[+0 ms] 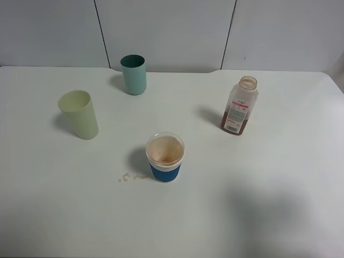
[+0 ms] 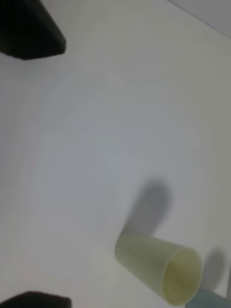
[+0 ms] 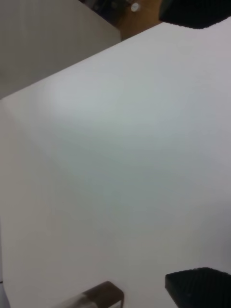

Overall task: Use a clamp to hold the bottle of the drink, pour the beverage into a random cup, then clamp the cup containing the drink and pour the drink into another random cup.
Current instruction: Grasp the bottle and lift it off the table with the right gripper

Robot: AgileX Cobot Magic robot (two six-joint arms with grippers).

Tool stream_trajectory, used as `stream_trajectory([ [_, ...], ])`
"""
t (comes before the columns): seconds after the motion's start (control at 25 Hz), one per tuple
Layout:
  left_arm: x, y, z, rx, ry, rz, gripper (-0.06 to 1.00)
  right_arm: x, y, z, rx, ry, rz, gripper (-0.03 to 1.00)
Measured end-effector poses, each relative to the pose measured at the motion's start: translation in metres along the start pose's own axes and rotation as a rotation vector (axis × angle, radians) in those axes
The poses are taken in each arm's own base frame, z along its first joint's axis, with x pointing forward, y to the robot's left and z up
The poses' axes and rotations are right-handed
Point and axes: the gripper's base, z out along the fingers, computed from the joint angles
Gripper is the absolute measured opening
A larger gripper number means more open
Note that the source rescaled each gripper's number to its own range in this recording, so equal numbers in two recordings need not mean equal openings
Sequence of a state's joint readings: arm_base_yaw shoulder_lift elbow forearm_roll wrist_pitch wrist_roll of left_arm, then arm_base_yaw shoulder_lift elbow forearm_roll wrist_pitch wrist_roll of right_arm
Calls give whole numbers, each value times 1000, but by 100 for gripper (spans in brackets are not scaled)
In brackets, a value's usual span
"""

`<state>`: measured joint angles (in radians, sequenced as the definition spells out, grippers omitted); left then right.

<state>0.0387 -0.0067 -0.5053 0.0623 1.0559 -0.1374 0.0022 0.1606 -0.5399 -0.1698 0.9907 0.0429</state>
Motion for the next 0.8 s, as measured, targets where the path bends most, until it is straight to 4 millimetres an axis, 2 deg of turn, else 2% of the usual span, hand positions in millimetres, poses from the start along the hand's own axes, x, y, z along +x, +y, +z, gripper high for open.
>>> stream_trajectory([
  [0.28, 0, 0, 0, 0, 0, 0, 90, -15, 7, 36, -56, 173, -148, 100],
  [0.52, 0, 0, 0, 0, 0, 0, 90, -27, 17, 62, -106, 198, -279, 100],
  [0.8, 0, 0, 0, 0, 0, 0, 90, -30, 24, 83, -109, 264, -409, 100],
])
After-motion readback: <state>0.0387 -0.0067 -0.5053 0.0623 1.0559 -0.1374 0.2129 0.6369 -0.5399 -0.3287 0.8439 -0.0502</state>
